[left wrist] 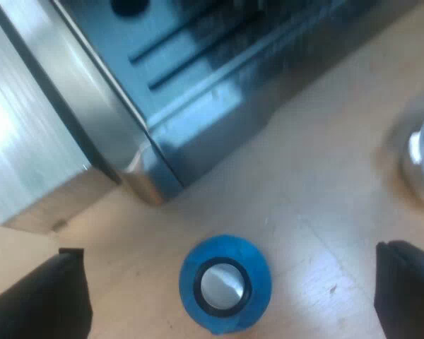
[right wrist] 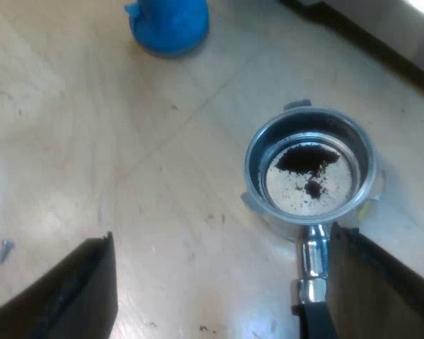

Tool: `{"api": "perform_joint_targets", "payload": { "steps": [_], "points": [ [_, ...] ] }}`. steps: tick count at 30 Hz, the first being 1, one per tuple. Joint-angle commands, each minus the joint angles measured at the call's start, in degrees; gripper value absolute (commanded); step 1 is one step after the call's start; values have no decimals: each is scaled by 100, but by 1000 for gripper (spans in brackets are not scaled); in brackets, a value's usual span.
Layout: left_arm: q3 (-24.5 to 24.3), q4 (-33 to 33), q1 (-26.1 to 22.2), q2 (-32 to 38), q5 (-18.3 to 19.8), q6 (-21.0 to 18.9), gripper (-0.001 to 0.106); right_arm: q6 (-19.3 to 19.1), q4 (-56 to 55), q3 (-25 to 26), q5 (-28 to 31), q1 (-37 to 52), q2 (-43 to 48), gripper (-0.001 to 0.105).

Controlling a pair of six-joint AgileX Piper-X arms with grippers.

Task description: Grind coffee beans and then tamp

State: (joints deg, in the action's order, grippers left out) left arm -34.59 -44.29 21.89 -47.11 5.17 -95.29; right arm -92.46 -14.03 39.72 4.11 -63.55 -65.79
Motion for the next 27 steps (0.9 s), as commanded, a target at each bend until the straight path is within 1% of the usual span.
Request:
{"api": "perform_joint_targets", "payload": {
  "steps": [1, 4, 8, 10, 11, 13, 15, 17, 18, 19, 21, 22, 25, 26, 27],
  "points": [
    [-171, -217, -10, 404, -69, -138, 83, -302, -402, 293, -50, 24, 243, 64],
    [-357, -408, -10, 741, -69, -149, 83, -247, -884, 632, -1, 24, 493, 64],
    [-742, -650, -10, 1007, -69, -259, 83, 23, -1832, 1120, 57, 24, 816, 64],
    [-951, -725, -10, 1086, -69, -312, 83, 23, -2349, 1341, 276, 24, 919, 64],
    [-1104, -781, -10, 1115, -69, -379, 83, 23, -2677, 1465, 504, 96, 990, 64],
    [-1333, -883, -10, 1118, -69, -384, 83, 56, -3069, 1613, 617, 258, 1099, 64],
    [-1657, -970, -10, 1118, -69, -384, 83, 125, -3493, 1721, 615, 637, 1254, 64],
    [-1890, -998, -10, 1118, -69, -384, 83, 150, -3686, 1746, 597, 1006, 1415, 64],
    [-2084, -1021, -10, 1118, -69, -384, 83, 225, -3777, 1744, 598, 1278, 1548, 64],
    [-2137, -1036, -10, 1118, -69, -384, 83, 281, -3819, 1744, 598, 1419, 1590, 64],
    [-2411, -1130, -93, 1118, -69, -384, 83, 377, -3976, 1744, 586, 2002, 1854, 64],
    [-2462, -1157, -170, 1118, -69, -384, 83, 377, -4007, 1744, 572, 2102, 1914, 64],
    [-2554, -1157, -581, 1118, -18, -384, 83, 351, -4286, 1744, 392, 2904, 2203, 64],
    [-2552, -1157, -817, 1118, 41, -384, 83, 279, -4403, 1744, 234, 3187, 2305, 64],
    [-2552, -1169, -1064, 1118, 192, -366, 83, 135, -4558, 1744, 94, 3532, 2401, 64]
  ]
}}
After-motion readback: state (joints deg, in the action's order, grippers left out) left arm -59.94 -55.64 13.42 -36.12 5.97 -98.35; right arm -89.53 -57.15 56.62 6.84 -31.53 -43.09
